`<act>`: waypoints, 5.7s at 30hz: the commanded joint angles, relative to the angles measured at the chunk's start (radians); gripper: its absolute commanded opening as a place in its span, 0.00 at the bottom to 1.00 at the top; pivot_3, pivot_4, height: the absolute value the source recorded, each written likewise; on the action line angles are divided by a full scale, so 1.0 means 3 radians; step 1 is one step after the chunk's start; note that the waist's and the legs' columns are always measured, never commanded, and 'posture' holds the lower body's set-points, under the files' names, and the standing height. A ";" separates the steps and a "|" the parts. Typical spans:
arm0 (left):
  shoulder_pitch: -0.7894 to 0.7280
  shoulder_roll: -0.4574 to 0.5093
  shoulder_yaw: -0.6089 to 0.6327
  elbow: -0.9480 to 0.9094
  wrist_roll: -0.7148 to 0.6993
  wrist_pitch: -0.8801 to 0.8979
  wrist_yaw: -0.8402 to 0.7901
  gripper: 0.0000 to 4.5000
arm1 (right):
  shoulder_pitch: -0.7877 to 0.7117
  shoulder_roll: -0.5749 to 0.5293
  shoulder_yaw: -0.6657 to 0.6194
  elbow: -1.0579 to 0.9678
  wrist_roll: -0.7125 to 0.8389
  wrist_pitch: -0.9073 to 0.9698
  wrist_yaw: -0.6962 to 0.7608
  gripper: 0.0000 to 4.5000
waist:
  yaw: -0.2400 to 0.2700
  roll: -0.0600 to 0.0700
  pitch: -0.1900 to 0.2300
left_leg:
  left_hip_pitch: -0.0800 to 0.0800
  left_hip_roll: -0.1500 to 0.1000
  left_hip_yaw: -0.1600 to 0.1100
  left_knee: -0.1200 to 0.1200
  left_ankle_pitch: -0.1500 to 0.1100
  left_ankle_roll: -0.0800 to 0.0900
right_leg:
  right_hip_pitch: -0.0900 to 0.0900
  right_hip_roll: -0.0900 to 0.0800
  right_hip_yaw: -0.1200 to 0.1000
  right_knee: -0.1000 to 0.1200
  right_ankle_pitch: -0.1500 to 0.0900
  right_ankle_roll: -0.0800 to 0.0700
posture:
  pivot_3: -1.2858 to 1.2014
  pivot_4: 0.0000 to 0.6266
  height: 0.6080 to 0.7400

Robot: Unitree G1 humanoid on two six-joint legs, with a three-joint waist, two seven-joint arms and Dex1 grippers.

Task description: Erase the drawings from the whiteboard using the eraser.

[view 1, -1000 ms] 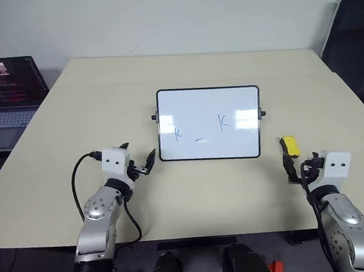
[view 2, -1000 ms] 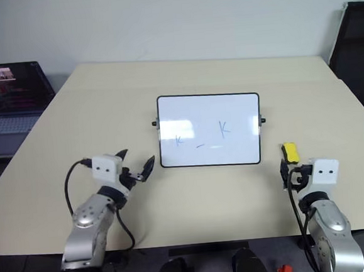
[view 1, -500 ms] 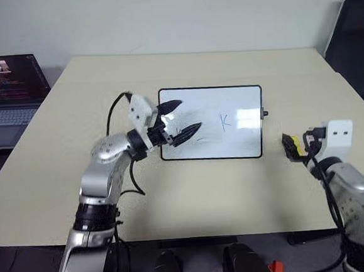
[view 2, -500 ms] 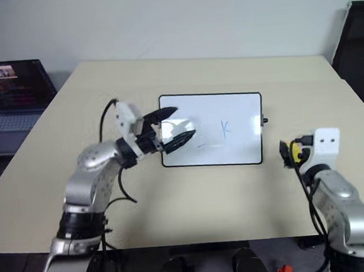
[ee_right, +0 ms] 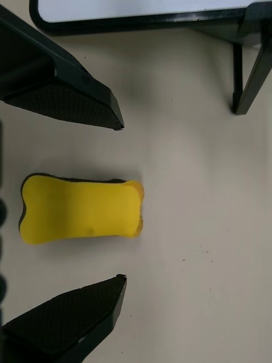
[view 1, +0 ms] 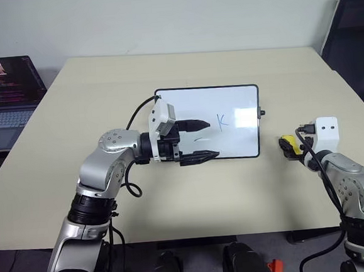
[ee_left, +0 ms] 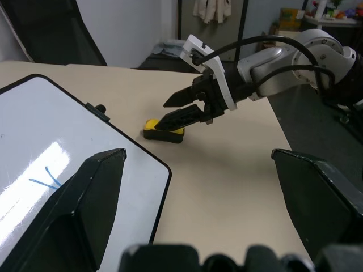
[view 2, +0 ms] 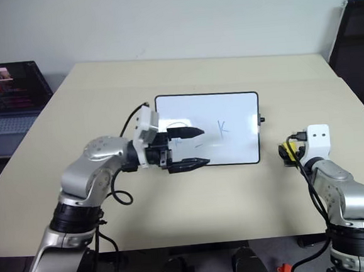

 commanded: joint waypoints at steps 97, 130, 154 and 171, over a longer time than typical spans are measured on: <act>0.0773 0.0482 0.0255 -0.0531 0.0320 0.0236 0.0917 1.00 | -0.1099 -0.0470 0.2270 0.0247 -0.1474 -0.0559 0.1620 0.22 | 0.0004 0.0000 0.0000 | 0.0004 0.0001 -0.0001 0.0042 0.0001 0.0000 | 0.0001 0.0001 0.0002 0.0037 0.0002 -0.0002 | 0.52 0.24 1.00; 0.0734 0.0447 0.0246 -0.0574 0.0299 0.0278 0.0925 1.00 | -0.1587 -0.0108 0.2164 0.1056 -0.1941 -0.1244 0.1285 0.22 | -0.0070 -0.0006 0.0000 | 0.0012 -0.0001 0.0002 0.0050 0.0002 0.0000 | 0.0002 -0.0002 0.0008 0.0034 0.0003 -0.0004 | 0.52 0.24 1.00; 0.0681 0.0431 0.0211 -0.0519 0.0313 0.0263 0.0909 1.00 | -0.0877 -0.0433 0.1940 0.0351 -0.2008 -0.0842 0.1502 0.22 | -0.0010 -0.0007 -0.0001 | 0.0011 -0.0003 0.0003 0.0035 0.0001 -0.0001 | -0.0001 -0.0003 0.0008 0.0031 0.0002 -0.0005 | 0.52 0.24 1.00; 0.1064 0.0563 0.0700 -0.0576 0.0238 0.0242 0.1063 1.00 | -0.0308 0.0036 0.1438 -0.0842 -0.1078 -0.0946 0.1647 0.22 | 0.0008 -0.0007 0.0004 | -0.0020 -0.0001 -0.0005 -0.0003 -0.0003 -0.0007 | -0.0041 0.0000 -0.0003 0.0036 -0.0009 0.0012 | 0.52 0.24 1.00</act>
